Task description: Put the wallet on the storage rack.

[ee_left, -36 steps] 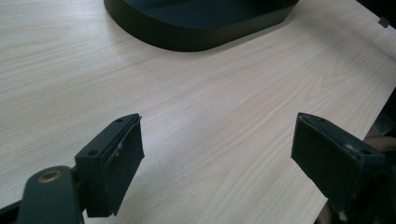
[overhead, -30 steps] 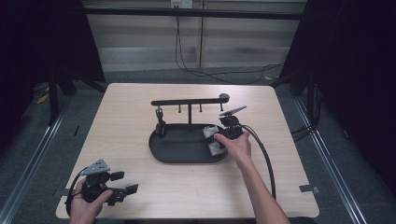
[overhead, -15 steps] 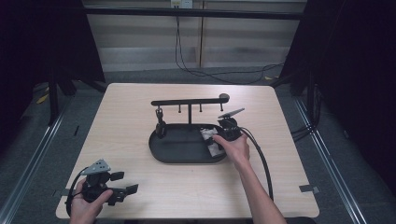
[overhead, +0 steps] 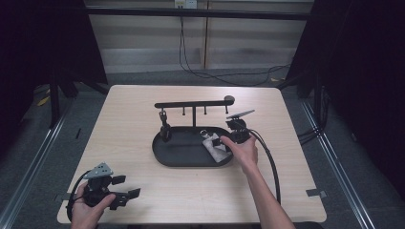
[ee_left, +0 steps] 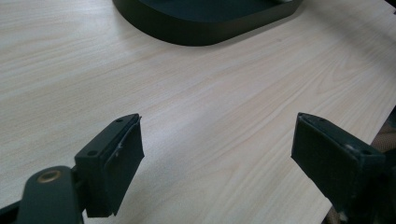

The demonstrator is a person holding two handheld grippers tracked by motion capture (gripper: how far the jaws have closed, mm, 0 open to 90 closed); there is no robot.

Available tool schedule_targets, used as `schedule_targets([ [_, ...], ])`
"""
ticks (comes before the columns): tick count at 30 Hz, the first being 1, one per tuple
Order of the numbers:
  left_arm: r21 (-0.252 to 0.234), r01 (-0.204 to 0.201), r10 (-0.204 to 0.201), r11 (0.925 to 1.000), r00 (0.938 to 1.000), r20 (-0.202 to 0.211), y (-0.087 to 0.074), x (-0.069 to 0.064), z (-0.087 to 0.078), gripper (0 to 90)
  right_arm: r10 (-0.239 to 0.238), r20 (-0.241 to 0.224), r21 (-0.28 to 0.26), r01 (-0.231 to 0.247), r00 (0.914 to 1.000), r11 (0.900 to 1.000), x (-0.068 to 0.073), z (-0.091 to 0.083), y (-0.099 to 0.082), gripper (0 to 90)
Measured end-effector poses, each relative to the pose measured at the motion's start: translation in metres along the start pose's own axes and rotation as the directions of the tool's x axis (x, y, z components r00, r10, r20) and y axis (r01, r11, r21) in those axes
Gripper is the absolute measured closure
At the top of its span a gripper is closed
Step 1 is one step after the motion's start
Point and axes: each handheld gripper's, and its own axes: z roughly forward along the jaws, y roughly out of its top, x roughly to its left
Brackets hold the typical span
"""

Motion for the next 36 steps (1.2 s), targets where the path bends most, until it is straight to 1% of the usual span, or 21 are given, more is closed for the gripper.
schedule_targets([
  [1, 0.002, -0.004, 0.004, 1.0, 1.0, -0.001, 0.0, 0.0, 0.0, 16.5, -0.01, 0.001, -0.015, 0.01, 0.9999, 0.9998, 0.0, -0.002, 0.0, 32.4],
  [3, 0.004, -0.003, 0.003, 1.0, 1.0, -0.002, 0.0, 0.0, 0.0, 16.5, -0.02, 0.0, -0.028, 0.02, 0.9998, 0.9994, 0.0, -0.006, -0.001, 32.4],
  [6, 0.008, -0.004, 0.004, 1.0, 1.0, -0.005, 0.0, 0.0, 0.0, 16.5, -0.02, -0.005, -0.044, 0.019, 0.9998, 0.9989, 0.0, -0.012, -0.001, 32.4],
  [10, 0.006, 0.001, -0.001, 1.0, 1.0, -0.009, 0.0, 0.0, 0.0, 16.5, -0.033, -0.003, -0.062, 0.033, 0.9994, 0.9975, 0.0, -0.019, -0.003, 30.5],
  [12, 0.01, 0.001, -0.001, 1.0, 0.9999, -0.016, 0.0, 0.001, 0.001, 16.5, -0.04, 0.001, -0.07, 0.04, 0.9992, 0.9967, -0.002, -0.024, -0.004, 29.7],
  [14, 0.017, -0.003, 0.003, 0.9999, 0.9998, -0.017, 0.0, 0.001, 0.001, 16.5, -0.042, 0.002, -0.095, 0.042, 0.9991, 0.9946, -0.004, -0.029, -0.006, 29.2],
  [16, 0.016, -0.002, 0.003, 0.9999, 0.9998, -0.019, 0.001, 0.001, 0.001, 16.5, -0.042, 0.006, -0.104, 0.043, 0.9991, 0.9937, -0.006, -0.032, -0.009, 27.8],
  [20, 0.017, 0.005, -0.004, 0.9999, 0.9997, -0.026, 0.0, 0.001, 0.002, 16.9, -0.05, 0.011, -0.102, 0.05, 0.9987, 0.9935, -0.012, -0.037, -0.015, 24.8],
  [21, 0.016, 0.004, -0.004, 0.9999, 0.9996, -0.027, 0.0, 0.001, 0.002, 17.0, -0.059, 0.013, -0.112, 0.06, 0.9982, 0.9918, -0.014, -0.039, -0.017, 23.5],
  [23, 0.011, 0.01, -0.01, 0.9999, 0.9996, -0.027, 0.0, 0.001, 0.002, 17.1, -0.051, 0.008, -0.122, 0.051, 0.9987, 0.9912, -0.015, -0.044, -0.019, 23.4],
  [25, 0.011, 0.016, -0.016, 0.9998, 0.9997, -0.019, 0.001, 0.001, 0.002, 18.8, -0.056, 0.016, -0.137, 0.058, 0.9983, 0.989, -0.017, -0.048, -0.023, 23.3],
  [28, 0.009, 0.018, -0.018, 0.9998, 0.9996, -0.023, 0.001, 0.001, 0.002, 19.3, -0.059, 0.018, -0.139, 0.061, 0.9981, 0.9885, -0.021, -0.051, -0.031, 21.9],
  [30, 0.01, 0.022, -0.021, 0.9997, 0.9993, -0.031, 0.001, 0.001, 0.002, 19.3, -0.052, 0.01, -0.151, 0.053, 0.9986, 0.987, -0.024, -0.054, -0.036, 22.2],
  [32, 0.01, 0.02, -0.02, 0.9997, 0.9993, -0.032, 0.001, 0.001, 0.003, 19.3, -0.055, 0.017, -0.157, 0.057, 0.9983, 0.9859, -0.027, -0.059, -0.04, 22.1],
  [35, 0.008, 0.031, -0.03, 0.9995, 0.9988, -0.038, 0.001, 0.001, 0.003, 19.3, -0.058, 0.032, -0.168, 0.062, 0.9978, 0.9839, -0.029, -0.067, -0.046, 21.9],
  [36, 0.008, 0.027, -0.026, 0.9996, 0.9988, -0.041, 0.001, 0.001, 0.003, 19.3, -0.064, 0.035, -0.171, 0.07, 0.9973, 0.9829, -0.03, -0.07, -0.049, 22.1],
])
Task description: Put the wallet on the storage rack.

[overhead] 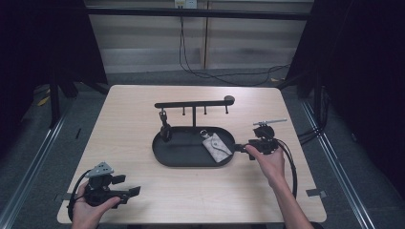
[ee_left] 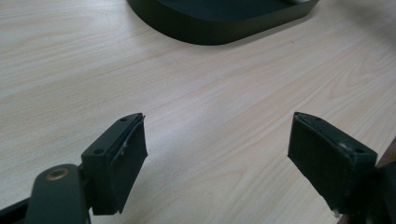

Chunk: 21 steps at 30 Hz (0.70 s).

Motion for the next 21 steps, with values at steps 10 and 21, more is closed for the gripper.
schedule_targets([
  [10, 0.012, 0.009, -0.009, 0.9999, 0.9993, -0.036, 0.0, 0.0, 0.001, 21.8, -0.015, 0.025, -0.039, 0.016, 0.9996, 0.9991, -0.006, -0.033, -0.034, 22.2],
  [21, -0.003, 0.026, -0.026, 0.9997, 0.9973, -0.069, 0.0, 0.001, 0.001, 26.4, 0.011, 0.118, -0.053, -0.005, 0.993, 0.9986, -0.03, -0.057, -0.08, 22.8],
])
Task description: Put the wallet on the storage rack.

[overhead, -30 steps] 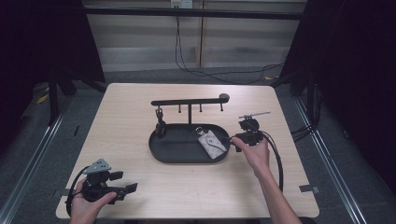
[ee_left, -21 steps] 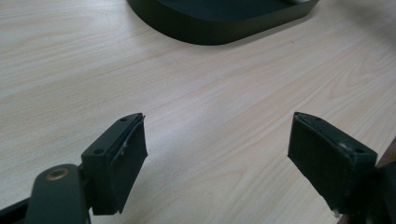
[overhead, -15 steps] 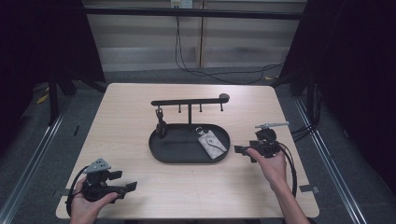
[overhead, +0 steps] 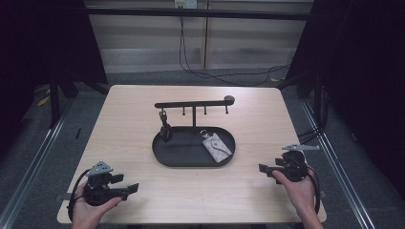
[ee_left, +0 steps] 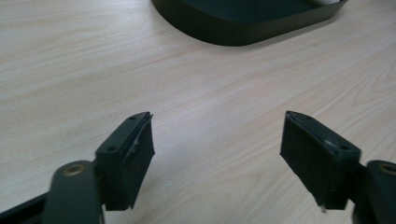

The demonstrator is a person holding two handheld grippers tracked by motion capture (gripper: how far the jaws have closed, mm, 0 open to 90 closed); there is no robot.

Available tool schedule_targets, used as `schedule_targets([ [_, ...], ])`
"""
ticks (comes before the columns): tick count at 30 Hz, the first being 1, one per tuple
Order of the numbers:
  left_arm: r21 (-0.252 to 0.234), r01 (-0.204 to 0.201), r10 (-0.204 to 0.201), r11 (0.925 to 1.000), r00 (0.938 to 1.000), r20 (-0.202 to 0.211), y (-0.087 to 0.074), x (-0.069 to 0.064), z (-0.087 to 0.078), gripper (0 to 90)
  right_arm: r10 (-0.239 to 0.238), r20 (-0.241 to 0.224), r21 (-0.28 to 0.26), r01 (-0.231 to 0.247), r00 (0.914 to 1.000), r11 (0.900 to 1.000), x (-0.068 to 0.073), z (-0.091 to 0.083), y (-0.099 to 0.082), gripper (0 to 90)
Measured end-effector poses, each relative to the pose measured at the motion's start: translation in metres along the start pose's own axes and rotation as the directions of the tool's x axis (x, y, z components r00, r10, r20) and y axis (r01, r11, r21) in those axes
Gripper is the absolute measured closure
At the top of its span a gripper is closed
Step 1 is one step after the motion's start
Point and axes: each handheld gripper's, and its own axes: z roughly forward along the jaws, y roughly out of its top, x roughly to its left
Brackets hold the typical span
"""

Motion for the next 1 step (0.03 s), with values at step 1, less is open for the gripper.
schedule_targets([
  [1, 0.0, 0.002, -0.002, 1.0, 1.0, 0.001, 0.0, -0.0006, 0.0001, 27.9, 0.009, -0.006, 0.013, -0.009, 0.9999, 0.9999, -0.0053, 0.001, -0.0034, 23.5],
])
